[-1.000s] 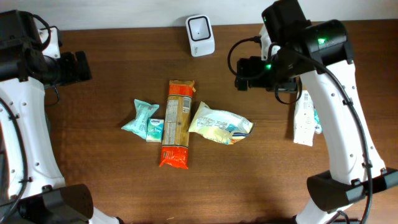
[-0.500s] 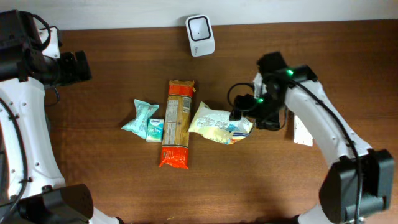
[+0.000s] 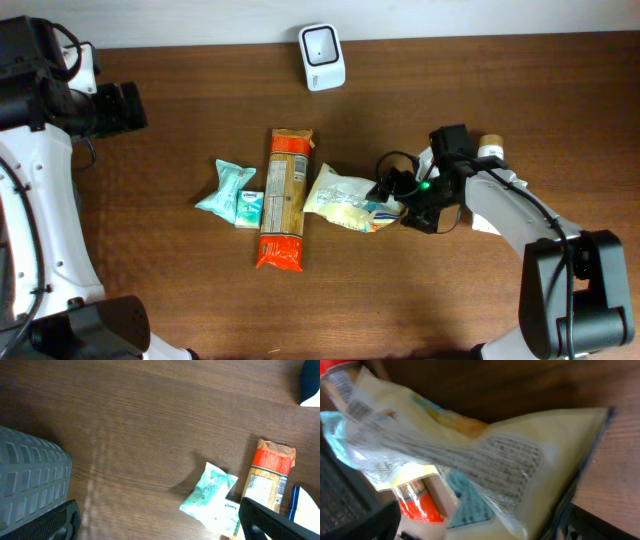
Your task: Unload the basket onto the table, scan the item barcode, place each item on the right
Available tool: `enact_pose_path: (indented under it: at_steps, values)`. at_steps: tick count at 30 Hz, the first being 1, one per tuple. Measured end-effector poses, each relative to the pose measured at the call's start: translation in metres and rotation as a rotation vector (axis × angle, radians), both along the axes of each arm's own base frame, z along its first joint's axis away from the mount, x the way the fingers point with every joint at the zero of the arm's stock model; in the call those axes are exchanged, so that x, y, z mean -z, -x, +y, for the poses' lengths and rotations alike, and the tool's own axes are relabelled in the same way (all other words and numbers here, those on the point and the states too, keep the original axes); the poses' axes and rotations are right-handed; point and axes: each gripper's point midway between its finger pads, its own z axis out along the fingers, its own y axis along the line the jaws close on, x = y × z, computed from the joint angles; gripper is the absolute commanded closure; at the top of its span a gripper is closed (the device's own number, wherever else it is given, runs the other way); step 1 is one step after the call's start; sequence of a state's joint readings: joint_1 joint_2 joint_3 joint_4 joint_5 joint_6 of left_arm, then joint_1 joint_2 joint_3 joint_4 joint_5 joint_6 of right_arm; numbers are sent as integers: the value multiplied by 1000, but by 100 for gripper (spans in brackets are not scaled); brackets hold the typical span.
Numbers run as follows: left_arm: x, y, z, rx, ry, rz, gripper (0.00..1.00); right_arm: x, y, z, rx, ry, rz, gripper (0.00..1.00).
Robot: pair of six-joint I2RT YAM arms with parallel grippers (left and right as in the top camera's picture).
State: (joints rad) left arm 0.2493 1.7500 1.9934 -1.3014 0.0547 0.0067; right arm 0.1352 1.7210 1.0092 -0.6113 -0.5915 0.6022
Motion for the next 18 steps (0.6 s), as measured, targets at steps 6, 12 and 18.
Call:
enact_pose_path:
  at_steps: [6, 12, 18]
  values:
    - [0, 0, 0, 0, 0, 1, 1, -3, -27, -4, 46, 27, -103, 1]
    - [0, 0, 0, 0, 0, 0, 1, 12, -49, 7, -32, -5, -206, 1]
    - [0, 0, 0, 0, 0, 0, 1, 20, -50, 29, -117, -50, -247, 2]
